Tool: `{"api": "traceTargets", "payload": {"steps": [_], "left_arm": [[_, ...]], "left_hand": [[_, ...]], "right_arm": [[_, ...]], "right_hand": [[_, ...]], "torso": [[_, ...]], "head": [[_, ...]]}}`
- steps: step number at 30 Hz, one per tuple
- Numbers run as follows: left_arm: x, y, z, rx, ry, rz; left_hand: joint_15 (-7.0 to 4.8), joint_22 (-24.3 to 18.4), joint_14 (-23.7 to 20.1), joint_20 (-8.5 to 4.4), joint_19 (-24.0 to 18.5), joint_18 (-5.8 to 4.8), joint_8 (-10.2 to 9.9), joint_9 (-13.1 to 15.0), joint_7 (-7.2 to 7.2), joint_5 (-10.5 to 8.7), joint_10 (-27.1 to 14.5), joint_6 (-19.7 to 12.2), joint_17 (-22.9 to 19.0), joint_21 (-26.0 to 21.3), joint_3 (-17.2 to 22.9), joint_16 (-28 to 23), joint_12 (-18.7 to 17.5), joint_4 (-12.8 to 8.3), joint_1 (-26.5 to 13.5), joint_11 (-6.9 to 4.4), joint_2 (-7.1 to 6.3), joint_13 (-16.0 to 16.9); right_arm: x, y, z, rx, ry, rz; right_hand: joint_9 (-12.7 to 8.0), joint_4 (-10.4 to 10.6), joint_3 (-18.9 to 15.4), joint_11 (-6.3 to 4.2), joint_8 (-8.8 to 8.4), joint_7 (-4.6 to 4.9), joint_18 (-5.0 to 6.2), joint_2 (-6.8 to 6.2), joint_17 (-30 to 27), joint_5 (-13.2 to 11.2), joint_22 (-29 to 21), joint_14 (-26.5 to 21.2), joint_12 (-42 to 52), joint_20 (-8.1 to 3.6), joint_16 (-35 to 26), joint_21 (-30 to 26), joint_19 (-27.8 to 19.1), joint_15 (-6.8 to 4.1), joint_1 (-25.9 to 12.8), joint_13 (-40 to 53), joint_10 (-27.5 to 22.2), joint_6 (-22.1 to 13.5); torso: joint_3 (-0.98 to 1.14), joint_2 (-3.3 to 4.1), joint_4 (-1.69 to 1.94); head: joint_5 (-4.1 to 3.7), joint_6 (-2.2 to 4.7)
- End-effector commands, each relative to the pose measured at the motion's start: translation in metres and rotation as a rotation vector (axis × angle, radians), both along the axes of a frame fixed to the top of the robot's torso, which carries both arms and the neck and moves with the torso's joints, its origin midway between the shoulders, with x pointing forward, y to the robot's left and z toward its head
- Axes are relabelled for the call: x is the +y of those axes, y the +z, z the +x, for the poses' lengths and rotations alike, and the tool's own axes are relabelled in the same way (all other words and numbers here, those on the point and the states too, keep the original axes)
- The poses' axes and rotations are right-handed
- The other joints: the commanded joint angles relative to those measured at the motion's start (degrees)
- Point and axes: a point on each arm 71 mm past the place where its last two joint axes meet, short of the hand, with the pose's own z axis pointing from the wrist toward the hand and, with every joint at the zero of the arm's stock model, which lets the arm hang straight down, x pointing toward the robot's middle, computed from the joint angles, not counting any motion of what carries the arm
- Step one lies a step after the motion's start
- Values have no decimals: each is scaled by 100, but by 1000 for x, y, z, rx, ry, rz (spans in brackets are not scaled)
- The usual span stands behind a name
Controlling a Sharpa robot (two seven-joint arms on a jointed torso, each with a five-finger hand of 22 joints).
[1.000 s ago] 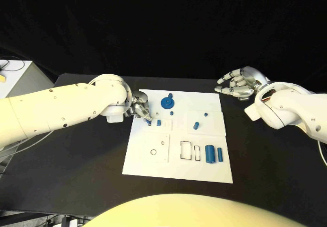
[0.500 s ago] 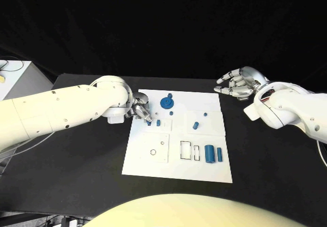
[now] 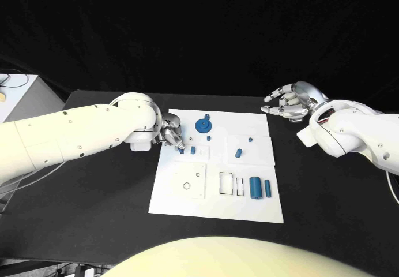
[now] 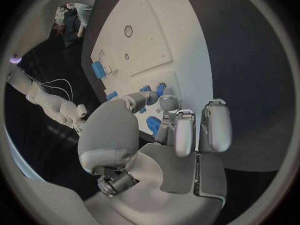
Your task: Assemble the parts on the task board
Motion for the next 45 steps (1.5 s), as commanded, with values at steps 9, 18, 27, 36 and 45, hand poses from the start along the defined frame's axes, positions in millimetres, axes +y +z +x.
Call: {"api": "traceTargets", "payload": {"steps": [9,18,27,36,45], "left_arm": [[2,-3,-2,13,-15,23],[1,-2,-1,4,-7,16],[-2,-3,0,12,-11,16],[-8,-6,-1,50,-35,24],[-11,-8,-1,49,-33,20]], "left_hand": [[-35,161,521,-14,26,-33,24,-1,-45,25,32,105,1227,19,1096,29,12,-1067,45,-22,-6,6],[-36,159,519,-16,23,-32,20,-4,-46,25,34,110,1220,17,1100,25,10,-1066,45,-22,-9,8],[-36,163,520,-17,26,-33,17,-5,-46,25,44,113,1224,20,1104,27,19,-1061,44,-22,-7,27],[-50,222,541,-31,63,-48,-3,-18,-71,283,175,198,1292,59,1079,67,113,-1047,-17,-43,-58,209],[-58,243,555,-37,75,-53,13,-13,-96,346,274,267,1337,71,1012,93,191,-1009,-85,-62,-74,340]], "right_arm": [[1,0,0,0,14,0],[1,0,0,0,15,0],[1,-1,0,0,15,0],[1,-1,0,0,15,0],[1,0,-1,-1,14,0]], "right_hand": [[-5,-19,20,-9,15,9,55,26,551,15,314,295,21,8,-4,26,-5,20,-6,0,12,-35],[-5,-19,20,-9,15,9,55,26,551,15,314,295,21,8,-4,26,-5,20,-6,0,12,-35],[-5,-19,20,-9,15,9,55,26,551,15,314,295,21,8,-4,26,-5,20,-6,0,12,-35],[-5,-19,20,-9,15,9,55,26,551,15,314,295,21,8,-4,26,-5,20,-6,0,12,-35],[-8,-21,31,-11,20,7,58,22,544,22,307,294,16,6,-10,9,-8,18,-2,-16,6,-27]], "torso": [[2,-1,7],[3,1,1],[6,2,0],[5,-1,-5],[6,1,0]], "head": [[-2,2],[15,2],[15,2],[11,2],[-9,2]]}}
